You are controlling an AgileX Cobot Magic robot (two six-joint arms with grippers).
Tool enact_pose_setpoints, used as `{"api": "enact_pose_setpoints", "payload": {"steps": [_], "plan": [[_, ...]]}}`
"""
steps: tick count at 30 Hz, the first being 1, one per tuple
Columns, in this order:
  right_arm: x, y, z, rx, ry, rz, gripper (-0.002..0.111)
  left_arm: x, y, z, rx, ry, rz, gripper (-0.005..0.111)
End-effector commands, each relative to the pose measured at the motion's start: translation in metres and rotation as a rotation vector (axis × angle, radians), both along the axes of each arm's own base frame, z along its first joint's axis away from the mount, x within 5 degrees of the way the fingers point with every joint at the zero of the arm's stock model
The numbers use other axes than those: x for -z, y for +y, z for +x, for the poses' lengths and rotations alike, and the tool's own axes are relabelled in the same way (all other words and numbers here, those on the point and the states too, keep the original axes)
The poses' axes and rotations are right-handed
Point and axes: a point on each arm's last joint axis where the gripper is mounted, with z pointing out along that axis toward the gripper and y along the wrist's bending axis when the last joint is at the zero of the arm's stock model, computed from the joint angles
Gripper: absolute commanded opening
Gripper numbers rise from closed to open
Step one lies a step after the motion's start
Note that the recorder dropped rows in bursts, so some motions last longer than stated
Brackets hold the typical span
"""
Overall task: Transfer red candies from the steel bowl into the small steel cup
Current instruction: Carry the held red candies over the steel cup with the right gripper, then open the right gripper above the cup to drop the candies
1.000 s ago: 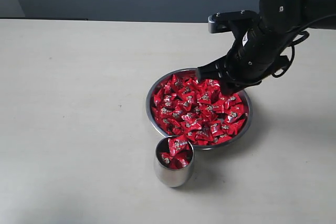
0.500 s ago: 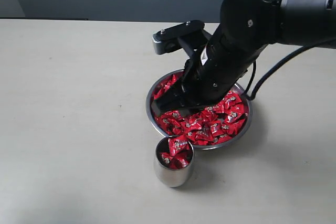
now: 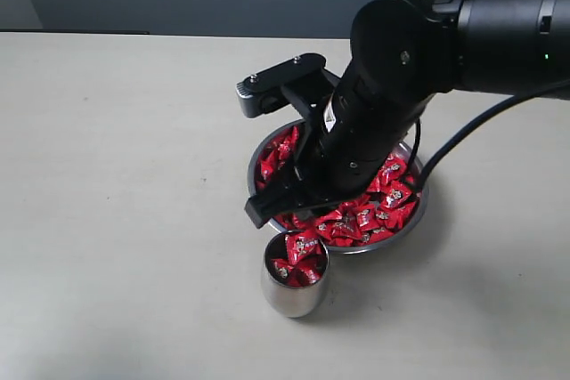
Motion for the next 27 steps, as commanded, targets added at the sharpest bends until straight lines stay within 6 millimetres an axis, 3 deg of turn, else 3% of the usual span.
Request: {"api": "enact_pose_setpoints", "payload": {"steps": [1, 9, 19, 27], "plan": [[-0.002, -0.001, -0.004, -0.017, 0.012, -0.020, -0.001, 0.001, 0.000, 0.000, 0.006, -0.008, 0.002, 0.000], [-0.002, 0.009, -0.018, -0.071, 0.011, -0.019, -0.001, 0.001, 0.000, 0.000, 0.006, -0.008, 0.002, 0.000], [-0.001, 0.009, -0.018, -0.071, 0.005, -0.016, -0.001, 0.001, 0.000, 0.000, 0.006, -0.008, 0.002, 0.000], [0.022, 0.006, -0.019, -0.070, 0.035, -0.062, -0.001, 0.001, 0.000, 0.000, 0.006, -0.008, 0.002, 0.000]]}}
